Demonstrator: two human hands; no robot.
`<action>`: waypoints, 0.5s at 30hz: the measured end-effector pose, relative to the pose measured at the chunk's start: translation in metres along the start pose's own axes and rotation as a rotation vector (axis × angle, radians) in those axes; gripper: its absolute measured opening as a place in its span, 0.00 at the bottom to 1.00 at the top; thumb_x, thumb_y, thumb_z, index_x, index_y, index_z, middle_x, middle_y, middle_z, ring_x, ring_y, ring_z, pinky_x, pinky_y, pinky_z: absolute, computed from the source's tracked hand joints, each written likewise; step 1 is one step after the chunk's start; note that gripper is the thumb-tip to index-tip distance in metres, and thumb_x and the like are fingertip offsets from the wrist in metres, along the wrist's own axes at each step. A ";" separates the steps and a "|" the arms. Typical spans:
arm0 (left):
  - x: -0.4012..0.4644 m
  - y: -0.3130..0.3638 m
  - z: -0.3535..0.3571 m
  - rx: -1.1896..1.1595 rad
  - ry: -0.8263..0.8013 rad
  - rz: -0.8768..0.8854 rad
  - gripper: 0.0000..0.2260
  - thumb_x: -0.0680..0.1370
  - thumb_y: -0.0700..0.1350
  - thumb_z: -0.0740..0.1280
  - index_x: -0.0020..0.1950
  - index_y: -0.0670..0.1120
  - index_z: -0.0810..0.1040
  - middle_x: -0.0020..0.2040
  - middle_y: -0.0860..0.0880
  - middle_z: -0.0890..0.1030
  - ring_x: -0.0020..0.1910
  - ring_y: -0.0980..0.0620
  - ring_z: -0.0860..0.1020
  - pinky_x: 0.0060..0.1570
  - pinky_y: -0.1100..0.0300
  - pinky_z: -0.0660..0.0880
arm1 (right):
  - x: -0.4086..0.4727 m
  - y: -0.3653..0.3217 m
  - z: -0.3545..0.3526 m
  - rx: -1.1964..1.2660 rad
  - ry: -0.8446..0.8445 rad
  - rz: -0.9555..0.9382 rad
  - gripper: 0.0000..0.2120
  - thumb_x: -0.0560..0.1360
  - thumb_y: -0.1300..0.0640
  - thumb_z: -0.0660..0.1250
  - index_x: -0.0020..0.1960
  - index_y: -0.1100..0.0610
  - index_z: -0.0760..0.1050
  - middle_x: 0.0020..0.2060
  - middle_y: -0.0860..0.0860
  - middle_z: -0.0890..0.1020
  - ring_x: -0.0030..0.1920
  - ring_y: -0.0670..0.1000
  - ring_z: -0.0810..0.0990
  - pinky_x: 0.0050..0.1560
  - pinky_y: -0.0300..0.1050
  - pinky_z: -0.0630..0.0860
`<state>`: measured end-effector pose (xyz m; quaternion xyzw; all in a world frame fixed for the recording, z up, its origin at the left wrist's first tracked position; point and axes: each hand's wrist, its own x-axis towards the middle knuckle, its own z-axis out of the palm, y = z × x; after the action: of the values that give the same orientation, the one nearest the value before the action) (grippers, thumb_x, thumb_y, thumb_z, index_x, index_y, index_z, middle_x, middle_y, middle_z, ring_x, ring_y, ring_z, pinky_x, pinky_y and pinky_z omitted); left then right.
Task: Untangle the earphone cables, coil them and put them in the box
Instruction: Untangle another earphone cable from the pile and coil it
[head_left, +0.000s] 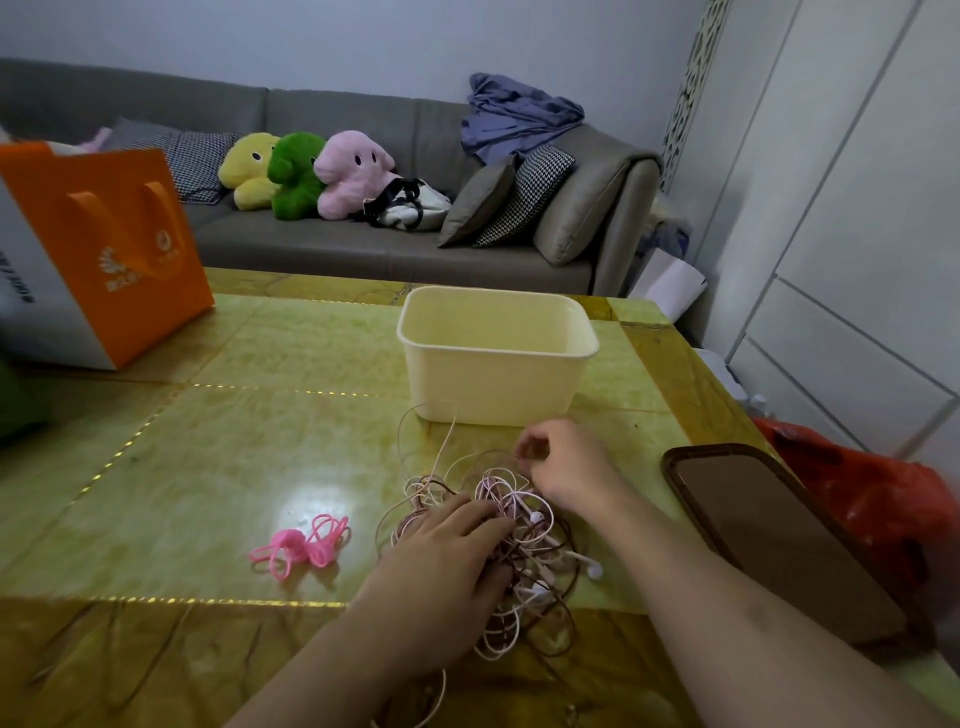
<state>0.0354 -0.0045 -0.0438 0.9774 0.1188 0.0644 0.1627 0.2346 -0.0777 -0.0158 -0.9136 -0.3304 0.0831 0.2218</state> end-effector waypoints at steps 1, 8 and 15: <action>0.000 0.000 -0.001 -0.005 0.005 0.006 0.24 0.85 0.60 0.57 0.81 0.61 0.62 0.80 0.64 0.62 0.82 0.58 0.54 0.81 0.55 0.55 | 0.000 0.000 0.002 -0.020 0.002 -0.005 0.08 0.76 0.58 0.75 0.44 0.44 0.84 0.45 0.40 0.85 0.50 0.47 0.83 0.64 0.51 0.78; 0.007 -0.005 0.003 -0.089 0.017 -0.013 0.23 0.84 0.60 0.58 0.79 0.62 0.67 0.79 0.63 0.66 0.82 0.58 0.57 0.81 0.49 0.56 | -0.016 -0.003 -0.038 0.259 0.100 0.016 0.07 0.85 0.59 0.64 0.50 0.51 0.74 0.44 0.48 0.83 0.44 0.50 0.84 0.48 0.52 0.83; 0.002 0.008 -0.007 -0.075 0.051 0.052 0.28 0.78 0.63 0.50 0.75 0.60 0.74 0.76 0.63 0.71 0.78 0.58 0.65 0.80 0.51 0.58 | -0.025 -0.027 -0.079 0.324 0.135 -0.045 0.15 0.87 0.61 0.56 0.48 0.52 0.79 0.35 0.49 0.78 0.30 0.48 0.75 0.33 0.49 0.78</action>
<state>0.0378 -0.0097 -0.0348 0.9714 0.0948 0.0980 0.1944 0.2235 -0.1028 0.0672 -0.8617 -0.3175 0.0687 0.3897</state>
